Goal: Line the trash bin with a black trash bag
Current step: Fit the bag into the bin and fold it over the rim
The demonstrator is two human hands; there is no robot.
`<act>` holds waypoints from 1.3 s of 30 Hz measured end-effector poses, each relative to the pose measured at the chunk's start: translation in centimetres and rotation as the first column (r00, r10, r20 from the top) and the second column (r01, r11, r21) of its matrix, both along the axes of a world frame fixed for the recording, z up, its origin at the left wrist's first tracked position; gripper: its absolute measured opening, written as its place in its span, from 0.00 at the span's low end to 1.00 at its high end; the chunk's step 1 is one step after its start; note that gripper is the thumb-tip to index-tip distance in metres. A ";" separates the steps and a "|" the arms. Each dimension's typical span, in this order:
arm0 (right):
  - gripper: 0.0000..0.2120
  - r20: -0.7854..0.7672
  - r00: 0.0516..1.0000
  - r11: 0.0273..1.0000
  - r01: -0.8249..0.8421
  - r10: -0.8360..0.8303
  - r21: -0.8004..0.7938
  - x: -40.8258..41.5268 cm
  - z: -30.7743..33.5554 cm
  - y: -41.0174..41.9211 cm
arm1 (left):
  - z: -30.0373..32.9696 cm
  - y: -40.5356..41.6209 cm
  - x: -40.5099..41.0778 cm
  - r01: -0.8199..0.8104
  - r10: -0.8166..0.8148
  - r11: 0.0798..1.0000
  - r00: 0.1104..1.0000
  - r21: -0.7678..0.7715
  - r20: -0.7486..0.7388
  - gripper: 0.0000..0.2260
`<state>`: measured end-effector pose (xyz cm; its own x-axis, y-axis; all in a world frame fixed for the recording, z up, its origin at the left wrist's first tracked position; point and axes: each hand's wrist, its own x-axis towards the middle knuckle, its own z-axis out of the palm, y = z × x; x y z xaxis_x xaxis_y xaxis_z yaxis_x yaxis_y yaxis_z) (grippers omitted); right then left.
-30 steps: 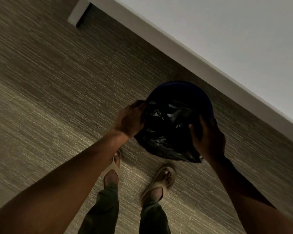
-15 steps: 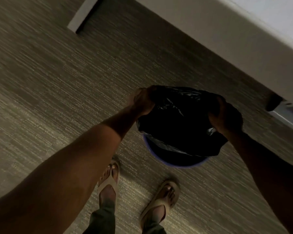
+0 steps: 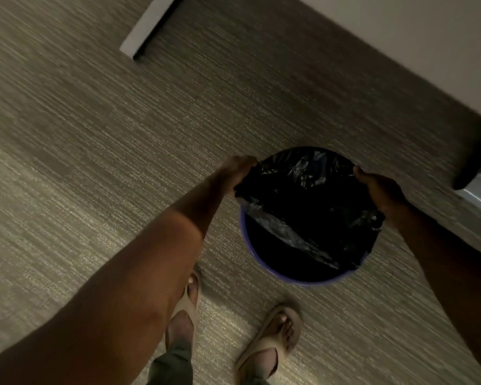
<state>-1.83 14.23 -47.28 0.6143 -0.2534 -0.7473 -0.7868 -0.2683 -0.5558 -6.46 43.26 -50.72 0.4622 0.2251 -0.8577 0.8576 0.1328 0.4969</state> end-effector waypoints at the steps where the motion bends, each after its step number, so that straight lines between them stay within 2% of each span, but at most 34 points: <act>1: 0.23 0.026 0.998 0.993 0.049 -0.052 0.111 -0.5 0.5 0.1 | 0.3 0.1 -0.6 -0.086 0.085 0.992 0.996 -0.098 -0.011 0.10; 2: 0.17 0.049 0.989 0.972 0.124 -0.136 0.201 -1.1 1.5 0.1 | 0.7 0.1 -1.1 -0.152 0.152 0.968 0.988 -0.199 -0.018 0.11; 4: 0.14 0.170 0.953 0.956 0.218 -0.252 0.197 -2.4 2.3 -0.3 | 0.6 0.1 -2.7 -0.307 0.316 0.924 0.949 -0.229 0.003 0.14; 5: 0.15 0.262 0.933 0.969 0.231 -0.247 0.090 -3.2 2.9 -0.4 | 0.4 0.0 -3.7 -0.370 0.382 0.914 0.923 -0.166 0.049 0.18; 6: 0.17 0.363 0.903 0.969 0.248 -0.231 0.000 -4.3 3.1 -0.6 | 0.2 -0.3 -4.9 -0.392 0.393 0.919 0.910 -0.034 0.134 0.21; 7: 0.18 0.441 0.876 0.963 0.257 -0.198 -0.079 -5.5 3.3 -0.7 | 0.1 -0.6 -6.3 -0.342 0.289 0.921 0.921 0.186 0.263 0.22; 8: 0.19 0.484 0.861 0.953 0.260 -0.157 -0.153 -6.9 2.9 -1.2 | 0.4 -1.2 -7.8 -0.232 0.062 0.864 0.929 0.446 0.364 0.22; 9: 0.19 0.504 0.857 0.938 0.257 -0.109 -0.234 -8.5 2.4 -1.8 | 0.9 -2.0 -9.4 -0.130 -0.217 0.744 0.880 0.655 0.421 0.21; 10: 0.19 0.485 0.873 0.910 0.244 -0.056 -0.334 -10.1 1.8 -2.2 | 1.5 -2.6 -10.6 -0.055 -0.481 0.617 0.763 0.785 0.431 0.20; 11: 0.19 0.447 0.895 0.889 0.211 -0.008 -0.407 -11.8 1.1 -2.5 | 1.7 -3.3 -11.7 0.023 -0.673 0.521 0.626 0.854 0.394 0.20; 12: 0.18 0.402 0.916 0.886 0.168 0.023 -0.433 -13.5 0.5 -2.6 | 2.0 -4.2 -12.6 0.121 -0.799 0.439 0.505 0.890 0.326 0.21; 13: 0.18 0.344 0.939 0.903 0.134 0.017 -0.409 -14.8 -0.1 -2.6 | 2.2 -5.2 -13.4 0.223 -0.874 0.355 0.424 0.908 0.238 0.23; 14: 0.18 0.293 0.956 0.917 0.118 -0.002 -0.381 -15.9 -0.6 -2.5 | 2.4 -6.0 -14.0 0.305 -0.916 0.275 0.372 0.912 0.152 0.26; 16: 0.17 0.275 0.961 0.937 0.121 -0.028 -0.328 -17.5 -1.1 -2.5 | 2.8 -7.0 -14.9 0.412 -0.939 0.205 0.338 0.888 0.060 0.29; 18: 0.15 0.315 0.949 0.938 0.128 -0.022 -0.322 -18.1 -1.6 -3.1 | 2.8 -6.9 -15.6 0.466 -0.939 0.192 0.343 0.864 0.024 0.30; 20: 0.16 0.313 0.949 0.932 0.130 -0.019 -0.337 -18.2 -2.0 -3.8 | 2.7 -6.5 -16.3 0.486 -0.934 0.176 0.357 0.856 -0.010 0.26; 22: 0.17 0.309 0.950 0.926 0.070 0.051 -0.370 -18.4 -2.2 -4.4 | 2.3 -6.0 -17.6 0.491 -0.934 0.172 0.356 0.854 -0.017 0.23; 26: 0.15 0.317 0.928 0.888 -0.030 0.195 -0.459 -19.3 -2.2 -5.2 | 0.9 -5.5 -21.0 0.433 -0.931 0.251 0.353 0.866 0.094 0.17; 30: 0.15 0.301 0.946 0.913 0.014 0.120 -0.408 -20.6 -3.0 -5.2 | -0.5 -5.3 -23.1 0.455 -0.914 0.324 0.378 0.830 0.149 0.17; 35: 0.15 0.258 0.965 0.944 0.049 0.039 -0.328 -21.0 -4.5 -4.7 | -1.7 -4.8 -22.4 0.508 -0.861 0.447 0.468 0.736 0.200 0.14; 37: 0.13 0.256 0.967 0.939 0.075 0.014 -0.336 -20.4 -4.9 -4.1 | -1.9 -4.6 -21.3 0.604 -0.884 0.422 0.441 0.676 0.157 0.14; 39: 0.13 0.252 0.967 0.929 0.060 0.037 -0.366 -19.8 -5.4 -3.7 | -2.1 -4.4 -20.7 0.688 -0.933 0.315 0.352 0.653 0.079 0.18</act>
